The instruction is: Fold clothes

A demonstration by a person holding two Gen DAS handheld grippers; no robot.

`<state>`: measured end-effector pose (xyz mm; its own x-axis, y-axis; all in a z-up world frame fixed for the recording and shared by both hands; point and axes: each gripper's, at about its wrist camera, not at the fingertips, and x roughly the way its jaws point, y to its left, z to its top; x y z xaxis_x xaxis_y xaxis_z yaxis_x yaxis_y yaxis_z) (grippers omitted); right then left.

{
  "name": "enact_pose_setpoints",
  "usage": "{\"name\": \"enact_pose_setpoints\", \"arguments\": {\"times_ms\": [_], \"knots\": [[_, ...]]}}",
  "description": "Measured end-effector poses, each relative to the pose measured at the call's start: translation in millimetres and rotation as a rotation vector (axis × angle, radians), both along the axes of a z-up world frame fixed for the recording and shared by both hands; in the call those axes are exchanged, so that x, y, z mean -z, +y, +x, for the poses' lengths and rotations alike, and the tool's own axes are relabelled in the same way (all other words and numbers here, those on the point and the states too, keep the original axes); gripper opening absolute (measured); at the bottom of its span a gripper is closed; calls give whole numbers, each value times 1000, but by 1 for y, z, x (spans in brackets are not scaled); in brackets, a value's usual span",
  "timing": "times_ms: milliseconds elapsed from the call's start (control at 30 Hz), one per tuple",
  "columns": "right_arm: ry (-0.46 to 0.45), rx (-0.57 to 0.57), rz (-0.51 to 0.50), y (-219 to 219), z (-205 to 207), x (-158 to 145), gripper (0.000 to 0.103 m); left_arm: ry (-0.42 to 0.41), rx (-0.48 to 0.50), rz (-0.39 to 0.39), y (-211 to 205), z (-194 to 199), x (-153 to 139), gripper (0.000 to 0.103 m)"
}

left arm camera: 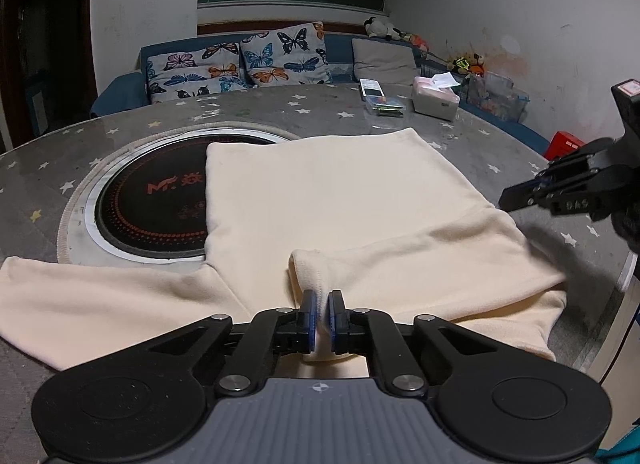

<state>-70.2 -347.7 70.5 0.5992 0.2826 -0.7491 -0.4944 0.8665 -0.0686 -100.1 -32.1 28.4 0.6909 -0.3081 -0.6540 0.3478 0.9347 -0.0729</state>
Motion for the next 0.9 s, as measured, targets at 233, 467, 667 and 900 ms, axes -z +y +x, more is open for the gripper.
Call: {"name": "enact_pose_setpoints", "arguments": {"times_ms": [233, 467, 667, 900], "knots": [[5, -186, -47, 13, -15, -7, 11, -25, -10, 4, -1, 1, -6, 16], [-3, -281, -65, 29, -19, -5, 13, 1, 6, 11, -6, 6, 1, 22], [5, -294, -77, 19, -14, -11, 14, -30, 26, 13, -10, 1, -5, 5], [-5, -399, -183, 20, -13, -11, 14, -97, 21, -19, -4, -14, -38, 5]]}}
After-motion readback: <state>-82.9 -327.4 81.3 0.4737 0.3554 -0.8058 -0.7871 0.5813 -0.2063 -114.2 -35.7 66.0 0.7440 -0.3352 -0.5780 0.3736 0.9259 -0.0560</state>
